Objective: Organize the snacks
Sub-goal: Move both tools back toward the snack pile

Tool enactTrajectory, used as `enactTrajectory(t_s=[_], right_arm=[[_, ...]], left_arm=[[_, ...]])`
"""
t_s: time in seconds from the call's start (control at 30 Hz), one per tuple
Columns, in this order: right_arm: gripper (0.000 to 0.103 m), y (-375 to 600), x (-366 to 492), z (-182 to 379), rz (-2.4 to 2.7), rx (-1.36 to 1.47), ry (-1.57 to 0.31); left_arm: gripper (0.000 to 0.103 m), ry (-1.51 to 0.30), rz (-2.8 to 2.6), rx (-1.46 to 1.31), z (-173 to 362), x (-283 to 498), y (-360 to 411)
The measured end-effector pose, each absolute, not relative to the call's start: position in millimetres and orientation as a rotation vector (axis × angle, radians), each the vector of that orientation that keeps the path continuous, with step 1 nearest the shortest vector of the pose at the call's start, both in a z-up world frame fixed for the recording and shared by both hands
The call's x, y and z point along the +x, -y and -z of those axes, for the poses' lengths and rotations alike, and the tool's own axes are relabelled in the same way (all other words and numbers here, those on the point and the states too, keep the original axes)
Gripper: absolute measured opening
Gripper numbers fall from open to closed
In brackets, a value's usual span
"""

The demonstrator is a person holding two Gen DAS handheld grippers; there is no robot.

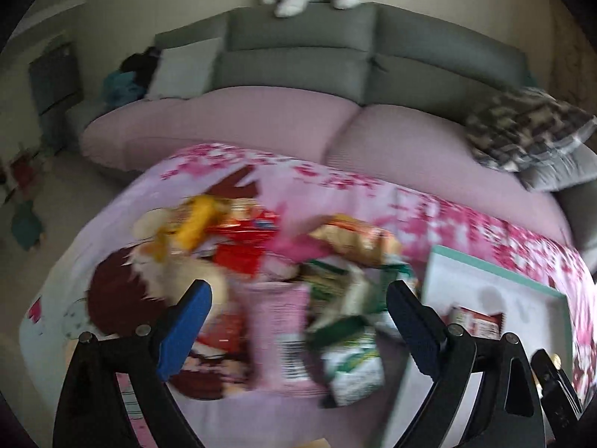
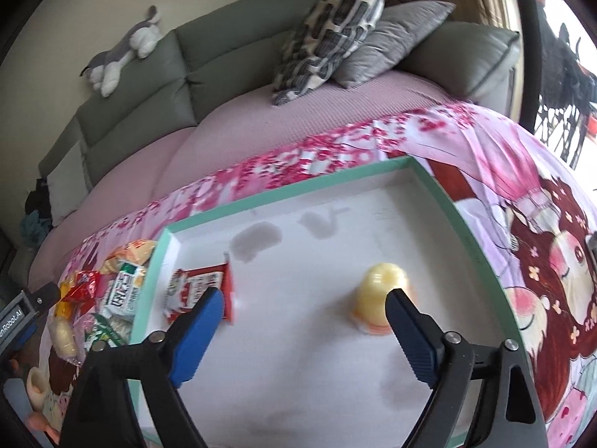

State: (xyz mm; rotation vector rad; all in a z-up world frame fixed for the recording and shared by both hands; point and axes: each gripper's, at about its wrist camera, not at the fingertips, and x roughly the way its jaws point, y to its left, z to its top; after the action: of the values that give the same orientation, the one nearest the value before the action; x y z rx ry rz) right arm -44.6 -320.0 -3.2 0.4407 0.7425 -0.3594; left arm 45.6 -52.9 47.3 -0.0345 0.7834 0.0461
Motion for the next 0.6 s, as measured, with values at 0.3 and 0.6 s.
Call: enactTrajectory(t_s=[0.3,0.6], right_arm=[[0.103,273.1,-24.1,-4.3,0.254,0.387,-0.715],[0.103,215.5,-2.4,-2.9,0.127,0.351,-0.736]], left_arm=[[0.095,-0.8,-0.201,-0.057,-43.0,45.5,0.1],[0.095,-0.801,-0.281,-0.072,-39.2,42.5,-40.5]])
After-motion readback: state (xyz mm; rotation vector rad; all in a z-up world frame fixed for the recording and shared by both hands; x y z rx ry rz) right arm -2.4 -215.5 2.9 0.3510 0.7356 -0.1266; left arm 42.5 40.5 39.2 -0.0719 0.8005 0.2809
